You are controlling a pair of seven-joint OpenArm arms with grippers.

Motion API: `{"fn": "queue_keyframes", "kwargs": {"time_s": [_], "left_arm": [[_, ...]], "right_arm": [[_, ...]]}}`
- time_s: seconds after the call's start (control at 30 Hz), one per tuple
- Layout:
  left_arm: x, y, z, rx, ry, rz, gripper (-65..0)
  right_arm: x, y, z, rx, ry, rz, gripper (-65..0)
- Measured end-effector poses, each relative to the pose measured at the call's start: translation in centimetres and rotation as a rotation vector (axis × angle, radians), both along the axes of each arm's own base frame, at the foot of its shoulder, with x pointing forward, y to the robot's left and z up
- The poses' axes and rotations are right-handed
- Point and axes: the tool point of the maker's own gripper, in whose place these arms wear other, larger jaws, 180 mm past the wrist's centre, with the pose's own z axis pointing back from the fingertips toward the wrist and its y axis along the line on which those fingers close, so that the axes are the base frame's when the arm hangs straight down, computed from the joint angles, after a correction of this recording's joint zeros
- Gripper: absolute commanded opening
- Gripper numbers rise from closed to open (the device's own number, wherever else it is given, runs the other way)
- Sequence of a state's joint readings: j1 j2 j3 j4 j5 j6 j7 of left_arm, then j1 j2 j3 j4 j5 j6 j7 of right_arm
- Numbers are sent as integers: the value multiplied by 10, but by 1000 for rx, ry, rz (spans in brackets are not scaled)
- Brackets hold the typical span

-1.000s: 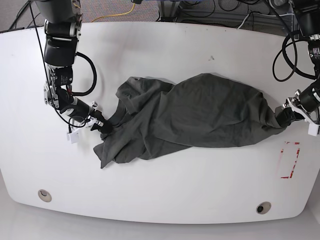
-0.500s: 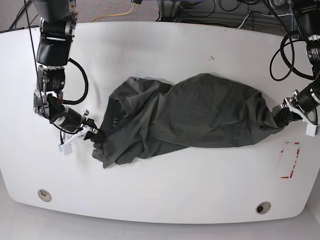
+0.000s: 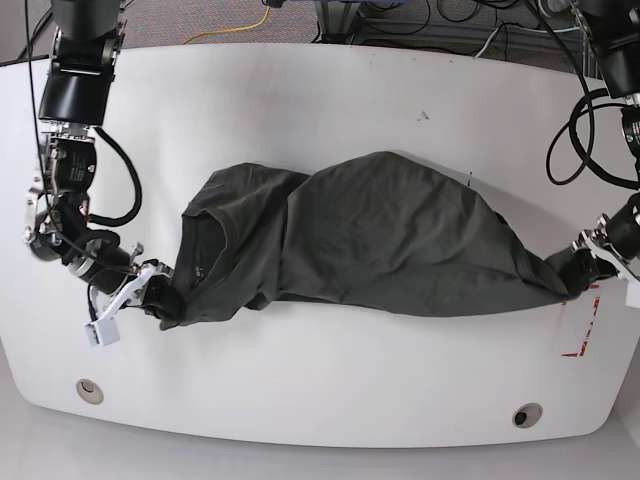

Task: Layout the t-shirt on the table in an organized manner, then fold the t-shirt properly
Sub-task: 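Lift the grey shirt with both grippers and stretch it between them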

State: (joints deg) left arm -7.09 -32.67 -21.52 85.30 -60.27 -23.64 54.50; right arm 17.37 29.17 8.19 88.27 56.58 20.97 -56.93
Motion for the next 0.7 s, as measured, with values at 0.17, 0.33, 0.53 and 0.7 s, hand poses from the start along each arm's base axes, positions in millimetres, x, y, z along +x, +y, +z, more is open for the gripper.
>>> {"fn": "queue_keyframes", "kwargs": {"time_s": [0.17,0.33,0.53,0.7], "left_arm": [[17,2,43,60,-132,-54,-647],[28,3,78,124,-207,-102,-647],[42,11,137,259,-299,-140,-647],[44,13,191,368,-408,-183,-647]], "right_arm": [[10,5,44,-143,-121,95,-647],[17,28,96,-247,-256,214,-647],[30,20,144,-397,-336,241,-644],[41,10,201,-513,-441,245,-644]]}}
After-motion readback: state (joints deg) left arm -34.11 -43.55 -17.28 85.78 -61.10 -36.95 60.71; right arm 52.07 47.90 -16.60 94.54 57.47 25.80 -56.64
